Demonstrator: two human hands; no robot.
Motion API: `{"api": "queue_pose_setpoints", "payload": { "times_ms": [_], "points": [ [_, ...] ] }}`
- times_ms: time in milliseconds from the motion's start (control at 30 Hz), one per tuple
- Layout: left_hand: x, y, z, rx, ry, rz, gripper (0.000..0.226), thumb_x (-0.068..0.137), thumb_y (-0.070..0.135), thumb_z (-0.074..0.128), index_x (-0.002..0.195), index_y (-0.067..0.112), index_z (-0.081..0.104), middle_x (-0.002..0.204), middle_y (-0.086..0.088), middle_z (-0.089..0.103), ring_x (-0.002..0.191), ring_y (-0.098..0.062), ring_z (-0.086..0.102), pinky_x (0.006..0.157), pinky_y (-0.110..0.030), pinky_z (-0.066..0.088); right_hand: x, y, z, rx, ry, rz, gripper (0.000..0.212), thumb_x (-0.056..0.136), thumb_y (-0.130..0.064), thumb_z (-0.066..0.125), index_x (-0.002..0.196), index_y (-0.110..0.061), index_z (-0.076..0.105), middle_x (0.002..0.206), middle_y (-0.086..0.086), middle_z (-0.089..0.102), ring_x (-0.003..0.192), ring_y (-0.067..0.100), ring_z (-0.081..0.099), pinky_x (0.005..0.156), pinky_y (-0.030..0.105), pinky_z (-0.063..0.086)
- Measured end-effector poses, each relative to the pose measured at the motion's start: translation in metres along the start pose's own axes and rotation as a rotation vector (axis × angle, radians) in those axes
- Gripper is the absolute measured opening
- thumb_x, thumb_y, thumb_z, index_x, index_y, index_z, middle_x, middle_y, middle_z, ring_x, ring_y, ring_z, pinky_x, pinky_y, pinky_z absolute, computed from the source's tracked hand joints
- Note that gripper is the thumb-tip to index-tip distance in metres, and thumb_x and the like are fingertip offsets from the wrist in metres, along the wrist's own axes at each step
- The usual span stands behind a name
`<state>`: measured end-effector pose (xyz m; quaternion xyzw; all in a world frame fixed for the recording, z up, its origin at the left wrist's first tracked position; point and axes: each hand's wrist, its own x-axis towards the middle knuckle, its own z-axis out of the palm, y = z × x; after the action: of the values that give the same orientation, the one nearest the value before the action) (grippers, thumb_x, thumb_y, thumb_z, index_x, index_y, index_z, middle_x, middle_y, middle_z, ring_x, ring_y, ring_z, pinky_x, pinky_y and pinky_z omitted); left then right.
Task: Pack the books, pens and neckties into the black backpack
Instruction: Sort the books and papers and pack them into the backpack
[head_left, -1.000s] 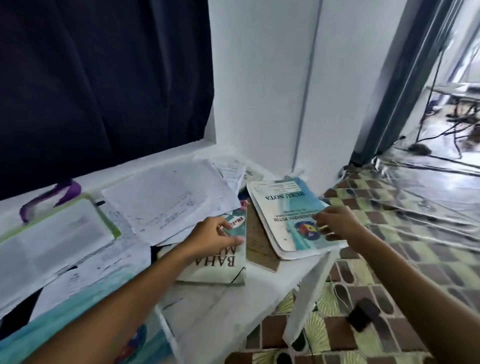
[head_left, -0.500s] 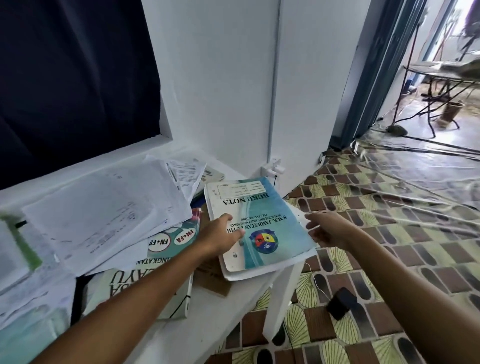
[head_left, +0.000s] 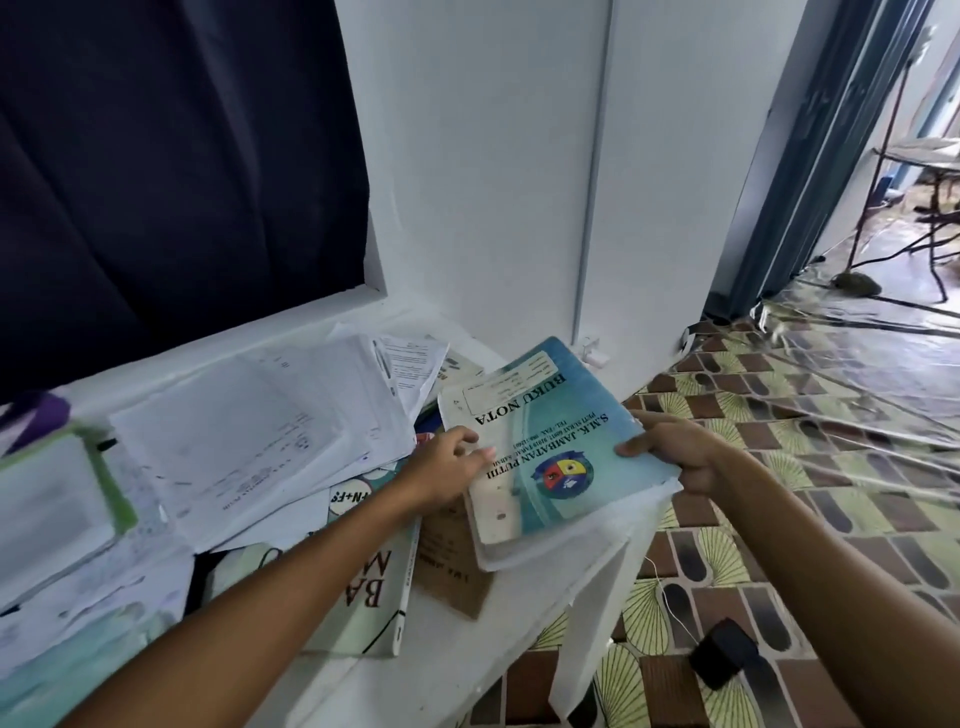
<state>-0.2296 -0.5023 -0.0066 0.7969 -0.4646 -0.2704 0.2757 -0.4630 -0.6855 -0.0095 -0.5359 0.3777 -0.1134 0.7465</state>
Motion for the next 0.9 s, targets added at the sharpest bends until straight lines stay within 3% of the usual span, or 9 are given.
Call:
{"api": "queue_pose_setpoints", "payload": {
  "times_ms": [133,233,333,433,533,600,667,800,900],
  "points": [
    [0.003,0.002,-0.052,0.03,0.306,0.133,0.048,0.092,0.039,0.063,0.132,0.016,0.055,0.141,-0.007,0.05,0.13,-0.023,0.045,0.105,-0.033,0.036,-0.013,-0.027,-0.008,-0.049,-0.115,-0.091,0.102,0.03,-0.01,0.097,0.124,-0.005,0.059,0.117,0.024,0.067,0.095,0.042,0.069,0.07,0.047,0.061],
    [0.001,0.008,-0.099,0.03,0.424,0.173,0.054,0.09,0.04,0.066,0.135,0.014,0.053,0.145,-0.009,0.045,0.137,-0.023,0.037,0.112,-0.035,0.029,-0.018,-0.048,0.0,-0.162,-0.197,-0.13,0.099,0.039,-0.012,0.095,0.13,-0.007,0.056,0.124,0.025,0.064,0.103,0.047,0.065,0.075,0.049,0.06],
    [-0.01,0.012,-0.139,-0.022,0.35,0.125,0.069,0.085,0.05,0.067,0.143,0.021,0.043,0.153,-0.004,0.036,0.14,-0.021,0.033,0.109,-0.034,0.029,-0.019,-0.064,0.025,-0.183,-0.289,-0.135,0.073,0.061,-0.003,0.079,0.13,-0.008,0.056,0.123,0.024,0.064,0.099,0.044,0.067,0.074,0.049,0.06],
    [-0.027,-0.001,-0.168,-0.092,0.231,0.016,0.09,0.076,0.058,0.07,0.15,0.025,0.03,0.156,-0.005,0.03,0.14,-0.023,0.035,0.108,-0.036,0.033,-0.014,-0.073,0.062,-0.237,-0.473,-0.106,0.08,0.063,-0.005,0.083,0.135,-0.008,0.05,0.128,0.025,0.061,0.101,0.043,0.067,0.073,0.046,0.06],
    [-0.05,-0.032,-0.19,-0.155,0.13,-0.089,0.122,0.051,0.076,0.077,0.15,0.027,0.027,0.147,-0.01,0.045,0.126,-0.025,0.052,0.108,-0.043,0.041,-0.003,-0.078,0.108,-0.334,-0.6,-0.089,0.082,0.063,-0.009,0.086,0.136,-0.006,0.049,0.125,0.022,0.063,0.099,0.039,0.069,0.071,0.042,0.06],
    [-0.072,-0.058,-0.202,-0.243,0.107,-0.118,0.131,0.033,0.079,0.081,0.142,0.021,0.037,0.129,-0.008,0.062,0.111,-0.026,0.064,0.099,-0.046,0.051,0.004,-0.079,0.143,-0.417,-0.652,-0.074,0.077,0.065,-0.01,0.085,0.134,-0.007,0.05,0.121,0.018,0.067,0.097,0.034,0.07,0.072,0.039,0.06],
    [-0.098,-0.084,-0.213,-0.378,0.07,-0.129,0.12,0.03,0.067,0.09,0.13,0.015,0.048,0.112,-0.008,0.072,0.101,-0.029,0.07,0.088,-0.045,0.057,0.011,-0.077,0.176,-0.489,-0.699,-0.06,0.081,0.062,-0.016,0.089,0.133,-0.009,0.053,0.122,0.017,0.067,0.099,0.033,0.07,0.073,0.038,0.06],
    [-0.166,-0.144,-0.237,-0.613,0.025,-0.189,0.107,0.039,0.033,0.1,0.131,0.009,0.048,0.117,-0.018,0.069,0.104,-0.035,0.068,0.089,-0.048,0.057,0.022,-0.069,0.249,-0.595,-0.766,-0.06,0.065,0.067,-0.011,0.083,0.127,-0.011,0.058,0.119,0.015,0.069,0.101,0.031,0.069,0.084,0.044,0.059],
    [-0.214,-0.184,-0.246,-0.728,0.102,-0.251,0.112,0.025,0.02,0.102,0.126,0.014,0.053,0.111,-0.017,0.072,0.097,-0.034,0.071,0.078,-0.045,0.06,0.028,-0.06,0.301,-0.607,-0.853,-0.048,0.083,0.054,-0.025,0.094,0.128,-0.008,0.058,0.121,0.017,0.067,0.1,0.032,0.069,0.08,0.04,0.058]
  ]
}}
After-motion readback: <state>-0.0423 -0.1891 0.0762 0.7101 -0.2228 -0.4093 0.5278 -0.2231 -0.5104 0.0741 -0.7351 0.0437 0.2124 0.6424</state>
